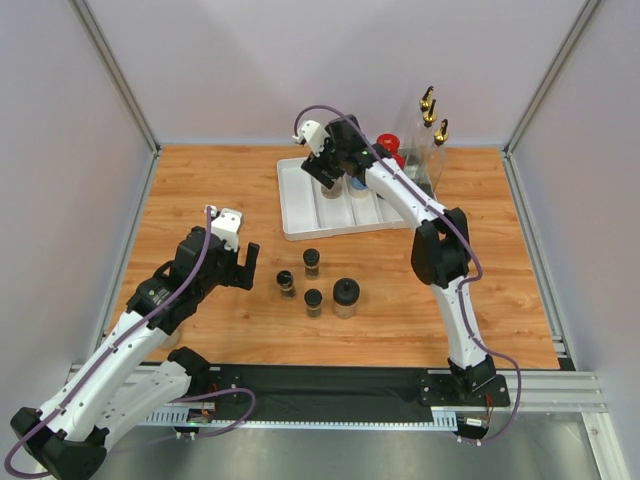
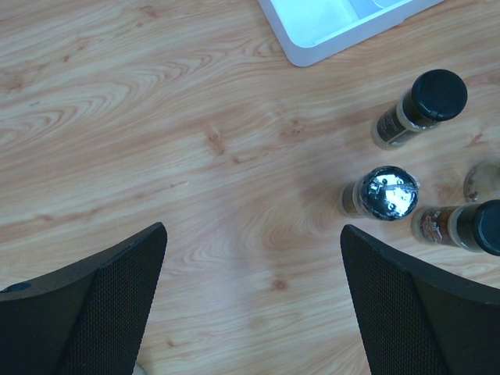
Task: Organize the condiment bottles
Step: Place the bottle in the storage box, then pick up the bottle from the center of the board.
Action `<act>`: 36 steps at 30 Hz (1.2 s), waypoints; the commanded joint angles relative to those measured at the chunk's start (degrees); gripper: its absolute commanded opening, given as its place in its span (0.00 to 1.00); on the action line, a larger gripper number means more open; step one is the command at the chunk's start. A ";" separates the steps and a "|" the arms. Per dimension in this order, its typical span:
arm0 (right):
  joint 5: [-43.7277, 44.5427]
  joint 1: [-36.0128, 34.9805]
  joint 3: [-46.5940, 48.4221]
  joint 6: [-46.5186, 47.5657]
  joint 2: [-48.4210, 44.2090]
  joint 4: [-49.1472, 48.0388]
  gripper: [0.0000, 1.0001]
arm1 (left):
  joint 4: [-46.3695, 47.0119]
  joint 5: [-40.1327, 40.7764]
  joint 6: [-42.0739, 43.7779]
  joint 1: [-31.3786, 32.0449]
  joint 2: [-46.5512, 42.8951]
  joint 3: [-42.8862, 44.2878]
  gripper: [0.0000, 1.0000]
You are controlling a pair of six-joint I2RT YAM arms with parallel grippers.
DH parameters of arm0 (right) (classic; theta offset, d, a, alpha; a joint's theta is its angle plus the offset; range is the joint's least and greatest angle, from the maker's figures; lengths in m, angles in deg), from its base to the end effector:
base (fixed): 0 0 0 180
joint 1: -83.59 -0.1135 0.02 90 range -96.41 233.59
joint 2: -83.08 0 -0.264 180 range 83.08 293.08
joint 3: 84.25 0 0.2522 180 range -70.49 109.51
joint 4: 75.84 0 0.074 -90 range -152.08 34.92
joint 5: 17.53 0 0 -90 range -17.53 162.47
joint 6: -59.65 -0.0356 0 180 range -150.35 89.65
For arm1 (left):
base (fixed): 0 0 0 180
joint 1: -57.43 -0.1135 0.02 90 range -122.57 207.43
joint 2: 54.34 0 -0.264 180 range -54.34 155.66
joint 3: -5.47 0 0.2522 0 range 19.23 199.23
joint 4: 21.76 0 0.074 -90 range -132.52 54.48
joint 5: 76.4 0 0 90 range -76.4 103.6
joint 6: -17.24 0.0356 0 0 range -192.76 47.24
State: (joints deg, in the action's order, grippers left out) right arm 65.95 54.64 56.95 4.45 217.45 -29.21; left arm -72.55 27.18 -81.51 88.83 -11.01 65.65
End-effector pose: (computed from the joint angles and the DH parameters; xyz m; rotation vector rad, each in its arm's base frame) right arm 0.4697 0.2645 0.2622 -1.2448 1.8876 0.0745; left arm 0.1404 -0.0759 0.3071 0.2878 2.1290 -0.1520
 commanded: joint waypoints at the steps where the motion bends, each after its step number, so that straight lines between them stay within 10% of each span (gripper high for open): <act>1: -0.50 -2.16 -0.17 1.75 -7.36 -0.08 0.83 | 1.00 0.30 0.23 -0.20 -0.88 -0.27 1.00; 36: -14.47 0.81 -63.26 1.24 -67.82 5.46 0.86 | 4.78 -10.15 2.34 -0.20 -3.52 -1.76 1.00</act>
State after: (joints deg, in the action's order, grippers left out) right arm 53.75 53.11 -2.98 6.77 153.36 -21.43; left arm -70.76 20.93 -80.90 88.83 -13.39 64.31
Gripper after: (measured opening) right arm 0.863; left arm 0.996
